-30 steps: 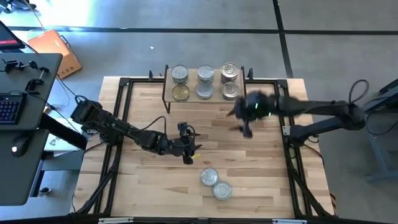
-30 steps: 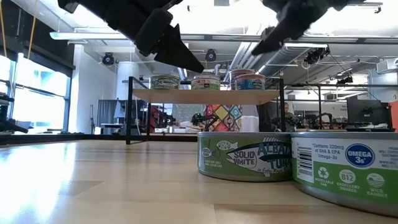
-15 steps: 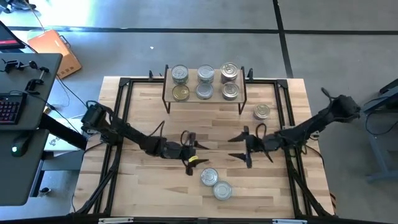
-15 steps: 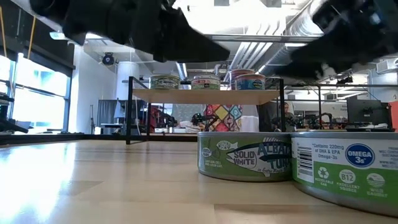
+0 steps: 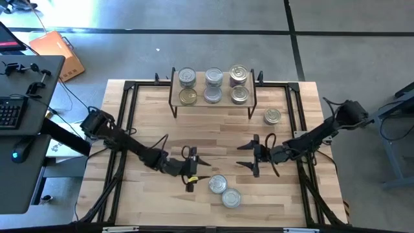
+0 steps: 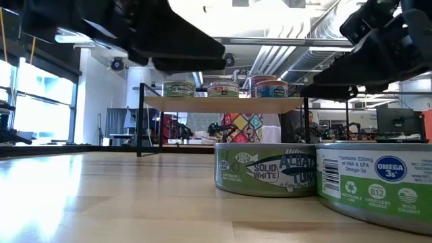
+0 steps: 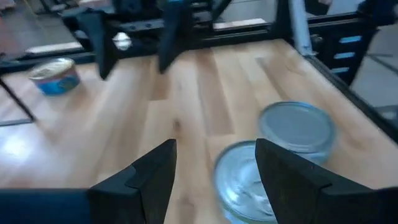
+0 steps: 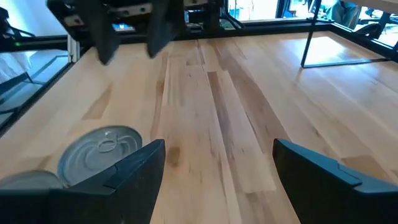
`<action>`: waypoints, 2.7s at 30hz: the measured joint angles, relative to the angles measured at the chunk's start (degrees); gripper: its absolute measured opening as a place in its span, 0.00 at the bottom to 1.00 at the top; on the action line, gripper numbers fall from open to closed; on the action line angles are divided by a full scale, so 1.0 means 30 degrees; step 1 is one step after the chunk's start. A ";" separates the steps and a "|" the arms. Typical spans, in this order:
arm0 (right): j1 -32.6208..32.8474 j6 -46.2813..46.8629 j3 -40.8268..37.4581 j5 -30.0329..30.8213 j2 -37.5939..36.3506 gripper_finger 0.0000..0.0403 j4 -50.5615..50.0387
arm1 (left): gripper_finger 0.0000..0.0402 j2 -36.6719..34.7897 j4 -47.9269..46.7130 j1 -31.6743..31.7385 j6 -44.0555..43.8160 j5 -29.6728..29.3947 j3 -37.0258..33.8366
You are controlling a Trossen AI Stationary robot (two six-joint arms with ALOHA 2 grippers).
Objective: Stack canned seafood by type on shelf
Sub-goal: Stack the green tuna can on top of the bottom green tuna can on the shelf
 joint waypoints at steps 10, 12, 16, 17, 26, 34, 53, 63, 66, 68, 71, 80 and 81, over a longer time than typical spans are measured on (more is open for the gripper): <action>-0.0015 0.0815 0.0198 0.2851 -0.0529 0.72 -0.1126 | 0.53 0.0766 0.0055 0.0164 -0.2338 0.1309 0.0018; -0.0015 0.1482 0.0204 0.4037 -0.1696 0.72 -0.2974 | 0.53 0.0780 0.0056 0.0437 -0.2744 0.1048 0.0015; -0.0235 0.4589 0.0865 0.4935 -0.4973 0.72 -1.0510 | 0.53 0.0780 0.0097 0.0871 -0.2556 0.0925 0.0015; -0.0351 0.5739 0.1289 0.5041 -0.5751 0.72 -1.3155 | 0.53 0.0780 0.0097 0.0975 -0.2546 0.0925 0.0015; -0.1665 1.1710 0.3869 0.5217 -0.8358 0.72 -2.6833 | 0.53 0.0780 -0.0068 0.0792 -0.1366 0.0889 0.0015; -0.2704 1.2508 0.2811 0.4812 -0.8297 0.72 -2.6890 | 0.53 0.0780 -0.0209 0.0015 -0.0499 0.0741 0.0015; -0.3089 1.2078 -0.0482 0.3412 -0.8297 0.72 -2.1011 | 0.53 0.0780 -0.0234 -0.0192 0.2422 0.1145 0.0015; -0.2908 0.7690 -0.2539 -0.0938 -0.8297 0.72 -1.2471 | 0.53 0.0780 -0.0041 -0.0239 0.4768 0.3231 0.0015; -0.2357 0.6212 -0.2514 -0.1272 -0.8297 0.72 -1.0630 | 0.53 0.1005 -0.0018 -0.0126 0.5080 0.4019 0.0054; -0.2024 0.5578 -0.2514 -0.1265 -0.8297 0.72 -0.9643 | 0.53 0.1503 -0.0159 -0.0154 0.5960 0.4528 0.0389; -0.1712 0.5330 -0.2506 -0.1261 -0.8297 0.72 -0.9040 | 0.53 0.2840 -0.0065 -0.0213 0.6985 0.5567 0.1577; -0.1668 0.5391 -0.2499 -0.1133 -0.8297 0.72 -0.8850 | 0.51 0.5523 -0.4251 -0.0140 0.8263 0.5482 0.4842; -0.1668 0.5388 -0.2499 -0.1133 -0.8297 0.72 -0.8850 | 0.49 0.5517 -0.4993 -0.0100 0.8224 0.5265 0.5080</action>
